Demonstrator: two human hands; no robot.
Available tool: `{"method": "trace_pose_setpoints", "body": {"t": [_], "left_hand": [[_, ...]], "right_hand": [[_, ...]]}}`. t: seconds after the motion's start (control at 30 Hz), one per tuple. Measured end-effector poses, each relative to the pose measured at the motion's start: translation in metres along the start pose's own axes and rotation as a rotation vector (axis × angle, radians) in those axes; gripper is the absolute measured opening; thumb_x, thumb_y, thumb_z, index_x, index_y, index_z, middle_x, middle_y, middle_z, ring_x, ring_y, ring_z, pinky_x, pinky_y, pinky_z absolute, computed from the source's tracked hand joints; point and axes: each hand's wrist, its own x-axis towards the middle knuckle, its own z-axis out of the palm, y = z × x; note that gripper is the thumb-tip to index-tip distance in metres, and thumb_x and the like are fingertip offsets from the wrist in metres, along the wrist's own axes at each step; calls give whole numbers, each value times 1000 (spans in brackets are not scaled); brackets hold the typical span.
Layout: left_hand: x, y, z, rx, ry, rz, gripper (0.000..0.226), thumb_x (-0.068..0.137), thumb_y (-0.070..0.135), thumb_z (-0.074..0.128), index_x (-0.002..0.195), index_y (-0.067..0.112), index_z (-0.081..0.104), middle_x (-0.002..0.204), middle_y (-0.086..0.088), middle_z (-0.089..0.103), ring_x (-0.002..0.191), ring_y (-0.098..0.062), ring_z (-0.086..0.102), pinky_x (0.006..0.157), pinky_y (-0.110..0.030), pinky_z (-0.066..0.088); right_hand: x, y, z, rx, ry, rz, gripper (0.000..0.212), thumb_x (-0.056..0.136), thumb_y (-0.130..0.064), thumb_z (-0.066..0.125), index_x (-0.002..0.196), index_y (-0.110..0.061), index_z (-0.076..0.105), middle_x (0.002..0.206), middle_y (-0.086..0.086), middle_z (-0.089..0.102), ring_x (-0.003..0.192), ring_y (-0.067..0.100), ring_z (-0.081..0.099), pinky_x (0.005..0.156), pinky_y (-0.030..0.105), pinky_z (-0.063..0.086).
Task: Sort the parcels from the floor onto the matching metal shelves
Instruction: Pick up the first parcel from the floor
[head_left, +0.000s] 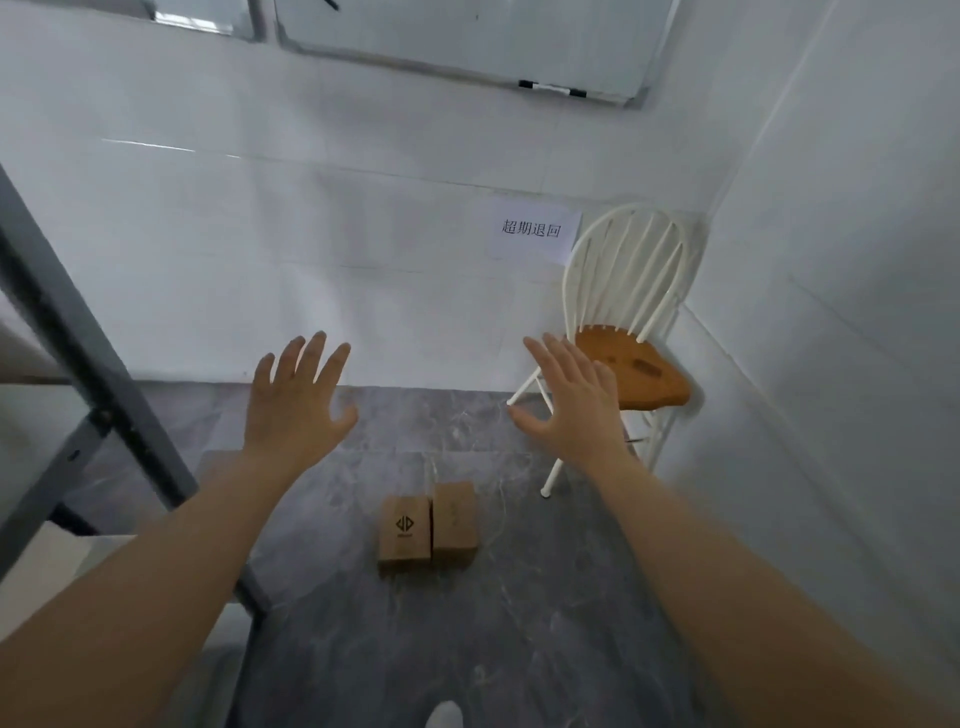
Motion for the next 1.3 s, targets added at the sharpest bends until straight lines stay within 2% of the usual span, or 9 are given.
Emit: {"method": "trace_pose_setpoints", "body": {"t": [0.1,0.3,0.47,0.67,0.83,0.97,1.1,1.2,1.3], "left_hand": [[43,-6,39,-28,-12,-45,65,82,36,61,139,13,40,148,-16,36,137,-35,30,109,-53,22],[94,-27,153,-39,-105,-101,71,78,55,31,130,11,52,137,-19,50,124,-39,48,99,-55,36],[111,-45,245,-42,-217,-129,74,76,56,29,132,13,50,139,-17,49,127,-36,46,102,-52,35],[118,-66,382,-53,-332,-148,84,69,61,24,136,14,44,144,-14,44,132,-33,40,104,-49,31],[95,-85,532,-56,-449,-125,70,84,52,50,143,20,31,153,-9,30,139,-27,26,110,-44,20],[65,-88,650,-47,-540,-82,73,85,53,48,146,22,22,156,-7,21,141,-25,20,111,-42,18],[48,-86,754,-58,-580,-55,74,86,54,44,147,22,17,157,-5,17,142,-23,19,111,-40,20],[48,-82,821,-221,-538,-196,78,85,55,46,147,17,17,155,-6,21,140,-26,24,111,-43,26],[48,-70,867,-682,-507,-580,82,79,55,58,142,13,27,144,-9,39,127,-27,44,97,-42,44]], "right_hand": [[55,11,46,40,-37,-19,76,83,-56,51,148,-30,21,159,0,22,147,23,17,115,50,14],[132,31,178,194,-124,22,80,81,-57,53,148,-27,23,158,3,24,145,23,22,115,47,18],[153,42,278,269,-208,102,82,80,-55,56,149,-28,20,159,3,21,146,20,19,114,47,17],[135,53,417,324,-338,166,82,80,-57,54,149,-29,18,159,2,20,145,19,20,114,45,18],[96,58,564,329,-473,177,81,85,-53,55,150,-29,13,160,0,14,147,16,14,115,39,16],[59,52,690,385,-551,135,81,86,-49,56,150,-25,13,161,2,13,146,17,15,115,36,18],[35,53,798,482,-559,212,78,92,-41,50,151,-16,6,161,4,7,147,16,9,116,29,13],[29,64,862,510,-526,291,75,96,-35,46,151,-12,1,162,5,-1,148,15,0,115,23,3],[28,75,899,516,-376,345,77,95,-33,47,151,-8,1,161,6,-3,148,16,-1,111,18,-2]]}}
